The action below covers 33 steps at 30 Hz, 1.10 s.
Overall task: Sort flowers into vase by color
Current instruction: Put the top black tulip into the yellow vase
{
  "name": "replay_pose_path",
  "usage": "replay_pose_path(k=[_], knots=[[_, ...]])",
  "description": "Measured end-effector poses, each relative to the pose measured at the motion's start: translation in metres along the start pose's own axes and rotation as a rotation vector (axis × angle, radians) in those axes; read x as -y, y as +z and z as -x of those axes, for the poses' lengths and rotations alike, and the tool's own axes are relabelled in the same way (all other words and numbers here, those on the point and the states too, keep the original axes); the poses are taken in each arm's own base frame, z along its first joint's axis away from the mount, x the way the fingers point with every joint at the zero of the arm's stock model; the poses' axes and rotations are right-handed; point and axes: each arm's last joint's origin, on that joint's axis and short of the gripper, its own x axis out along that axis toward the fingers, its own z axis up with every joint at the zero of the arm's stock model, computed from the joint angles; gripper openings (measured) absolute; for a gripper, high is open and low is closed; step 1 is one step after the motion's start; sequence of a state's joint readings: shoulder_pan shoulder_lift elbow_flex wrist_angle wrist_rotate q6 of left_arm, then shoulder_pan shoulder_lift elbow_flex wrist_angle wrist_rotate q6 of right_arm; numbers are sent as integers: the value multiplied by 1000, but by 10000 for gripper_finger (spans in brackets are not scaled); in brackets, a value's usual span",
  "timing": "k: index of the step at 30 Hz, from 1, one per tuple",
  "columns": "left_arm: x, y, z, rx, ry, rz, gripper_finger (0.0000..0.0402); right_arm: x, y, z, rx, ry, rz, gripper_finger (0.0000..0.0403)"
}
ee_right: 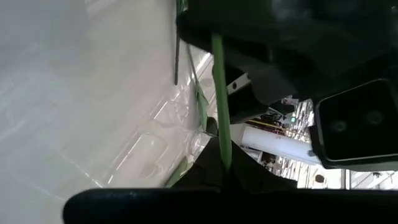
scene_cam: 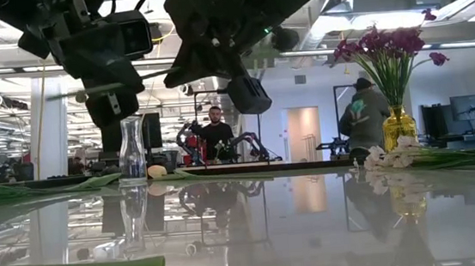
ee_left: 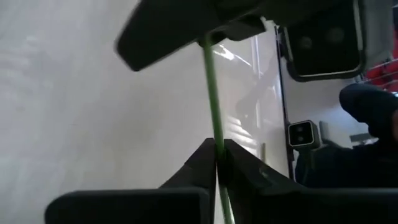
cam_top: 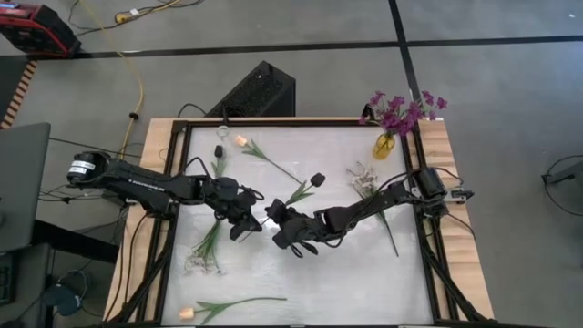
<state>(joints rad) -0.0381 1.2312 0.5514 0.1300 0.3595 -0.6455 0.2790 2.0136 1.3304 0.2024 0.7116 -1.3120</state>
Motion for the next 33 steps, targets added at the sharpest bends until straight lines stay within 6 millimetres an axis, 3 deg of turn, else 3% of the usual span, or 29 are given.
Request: replay_pose_path(k=[14, 20, 23, 27, 31, 33], knots=[[-16, 12, 7, 82, 91, -40, 1, 1, 9, 9, -19, -38, 16, 163], [-26, 22, 14, 146, 130, -61, 0, 1, 4, 17, -77, 14, -96, 212], [-27, 30, 18, 221, 140, -125, 0, 7, -7, 33, -77, 123, -213, 220], [-25, 42, 23, 347, 160, -220, 0, 31, -31, 69, -63, 260, -464, 214], [-20, 53, 27, 478, 167, -330, 0, 50, -64, 108, -38, 462, -762, 203], [-15, 57, 29, 541, 165, -399, 0, 46, -83, 120, -14, 518, -901, 198]])
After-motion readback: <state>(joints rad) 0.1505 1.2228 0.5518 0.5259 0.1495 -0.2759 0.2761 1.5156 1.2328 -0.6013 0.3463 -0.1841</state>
